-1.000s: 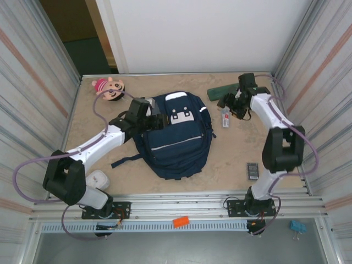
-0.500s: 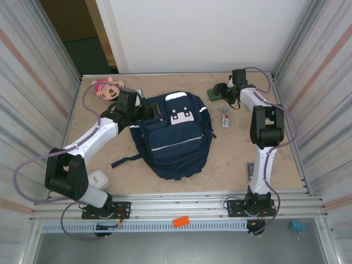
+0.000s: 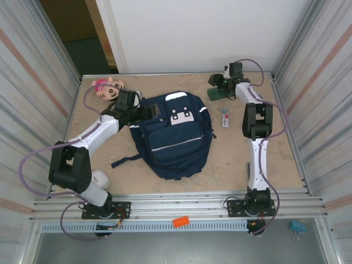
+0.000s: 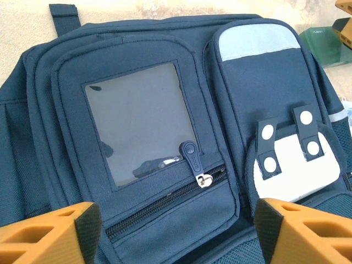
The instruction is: Pack books, pencil case, and school supplies into a backpack
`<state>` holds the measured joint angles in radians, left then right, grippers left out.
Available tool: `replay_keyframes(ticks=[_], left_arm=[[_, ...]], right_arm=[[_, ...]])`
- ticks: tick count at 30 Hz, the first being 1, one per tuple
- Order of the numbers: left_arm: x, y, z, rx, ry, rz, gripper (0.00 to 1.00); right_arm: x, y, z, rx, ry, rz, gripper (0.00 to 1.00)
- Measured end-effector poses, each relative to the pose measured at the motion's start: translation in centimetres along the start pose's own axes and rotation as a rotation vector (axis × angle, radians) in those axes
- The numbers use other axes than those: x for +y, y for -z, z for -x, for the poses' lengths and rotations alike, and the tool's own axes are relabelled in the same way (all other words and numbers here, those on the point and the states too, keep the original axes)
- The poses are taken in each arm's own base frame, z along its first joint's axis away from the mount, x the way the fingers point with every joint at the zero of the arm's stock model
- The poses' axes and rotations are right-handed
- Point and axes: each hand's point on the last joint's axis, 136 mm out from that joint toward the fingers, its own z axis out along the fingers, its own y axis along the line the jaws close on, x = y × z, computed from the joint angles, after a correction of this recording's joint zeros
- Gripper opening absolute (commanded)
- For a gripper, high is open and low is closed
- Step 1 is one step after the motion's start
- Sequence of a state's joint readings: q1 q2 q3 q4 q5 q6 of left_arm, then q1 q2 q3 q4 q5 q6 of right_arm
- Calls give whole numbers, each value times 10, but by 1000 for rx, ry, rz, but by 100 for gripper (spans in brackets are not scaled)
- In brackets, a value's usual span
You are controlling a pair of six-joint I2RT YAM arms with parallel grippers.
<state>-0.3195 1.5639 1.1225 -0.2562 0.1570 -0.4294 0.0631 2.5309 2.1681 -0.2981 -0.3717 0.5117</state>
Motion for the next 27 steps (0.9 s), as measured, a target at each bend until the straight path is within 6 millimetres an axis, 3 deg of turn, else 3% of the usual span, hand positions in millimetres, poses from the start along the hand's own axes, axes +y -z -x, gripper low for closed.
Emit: replay_keyframes(ticks=[7, 17, 27], left_arm=[[3, -6, 1, 9, 7, 6, 75], [3, -2, -3, 12, 11, -3, 75], [3, 16, -18, 9, 34, -21, 74]], right_arm=[[-7, 10, -20, 70, -15, -40, 64], [-17, 70, -93, 210, -37, -89, 63], [-24, 130, -169, 341, -42, -173, 61]])
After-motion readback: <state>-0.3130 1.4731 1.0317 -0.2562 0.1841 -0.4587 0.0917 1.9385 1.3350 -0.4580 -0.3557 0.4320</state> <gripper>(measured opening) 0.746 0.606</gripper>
